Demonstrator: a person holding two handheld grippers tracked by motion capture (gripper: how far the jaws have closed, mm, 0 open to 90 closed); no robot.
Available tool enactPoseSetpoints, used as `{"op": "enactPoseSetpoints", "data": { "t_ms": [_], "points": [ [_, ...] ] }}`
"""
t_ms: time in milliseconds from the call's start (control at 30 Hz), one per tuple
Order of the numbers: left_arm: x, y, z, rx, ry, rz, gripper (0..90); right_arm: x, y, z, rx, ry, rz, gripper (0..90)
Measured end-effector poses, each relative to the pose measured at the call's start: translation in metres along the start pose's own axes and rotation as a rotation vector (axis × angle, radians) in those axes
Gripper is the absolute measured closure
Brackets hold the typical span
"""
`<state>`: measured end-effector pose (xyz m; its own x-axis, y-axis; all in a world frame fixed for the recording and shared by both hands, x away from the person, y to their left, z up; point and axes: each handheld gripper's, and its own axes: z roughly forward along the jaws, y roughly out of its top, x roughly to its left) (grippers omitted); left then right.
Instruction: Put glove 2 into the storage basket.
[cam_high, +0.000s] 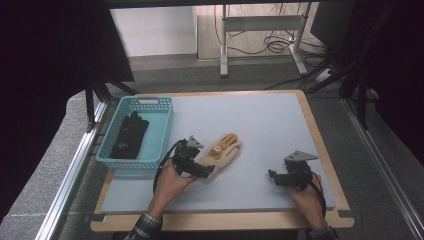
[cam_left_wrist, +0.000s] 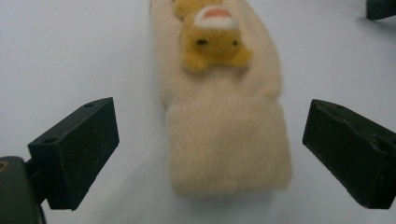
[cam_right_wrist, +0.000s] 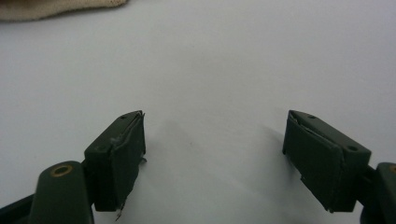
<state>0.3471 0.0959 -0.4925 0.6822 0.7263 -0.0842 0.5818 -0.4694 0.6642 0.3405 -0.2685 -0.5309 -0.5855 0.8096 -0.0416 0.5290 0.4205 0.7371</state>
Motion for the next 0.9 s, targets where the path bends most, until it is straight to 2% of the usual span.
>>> {"op": "enactPoseSetpoints", "data": {
  "t_ms": [33, 100, 267, 433, 500, 600, 633, 733, 767, 900],
  "points": [
    [0.000, 0.008, 0.010, 0.018, -0.007, 0.002, 3.8, 0.000, 0.000, 0.000, 0.000, 0.000, -0.001, 20.3],
    [0.000, 0.015, 0.021, 0.040, -0.008, 0.013, 3.5, 0.000, 0.000, 0.000, 0.000, 0.000, 0.000, 20.3],
    [0.001, 0.026, 0.045, 0.077, -0.020, 0.008, 3.0, 0.000, 0.000, 0.000, 0.000, 0.001, -0.001, 20.1],
    [0.001, 0.030, 0.060, 0.106, -0.032, 0.005, 3.4, 0.000, 0.000, 0.000, 0.000, 0.002, -0.001, 20.0],
    [0.000, 0.030, 0.066, 0.124, -0.038, 0.016, 4.2, 0.000, 0.000, 0.000, 0.000, 0.002, -0.001, 19.9],
    [-0.006, 0.029, 0.073, 0.150, -0.011, 0.043, 5.0, 0.000, 0.000, 0.000, 0.000, 0.001, -0.002, 19.9],
    [-0.009, 0.029, 0.073, 0.152, 0.017, 0.059, 6.6, 0.000, 0.000, 0.000, 0.001, 0.002, -0.001, 19.9],
    [-0.010, 0.029, 0.071, 0.156, 0.020, 0.054, 14.8, 0.000, 0.000, 0.000, 0.001, 0.002, -0.003, 19.9],
    [-0.011, 0.029, 0.069, 0.156, 0.022, 0.048, 14.8, 0.000, 0.000, 0.000, 0.001, 0.001, -0.003, 19.9],
    [-0.015, 0.030, 0.063, 0.168, 0.030, 0.031, 39.1, 0.000, 0.000, 0.000, 0.002, 0.001, -0.006, 19.9]
  ]
}}
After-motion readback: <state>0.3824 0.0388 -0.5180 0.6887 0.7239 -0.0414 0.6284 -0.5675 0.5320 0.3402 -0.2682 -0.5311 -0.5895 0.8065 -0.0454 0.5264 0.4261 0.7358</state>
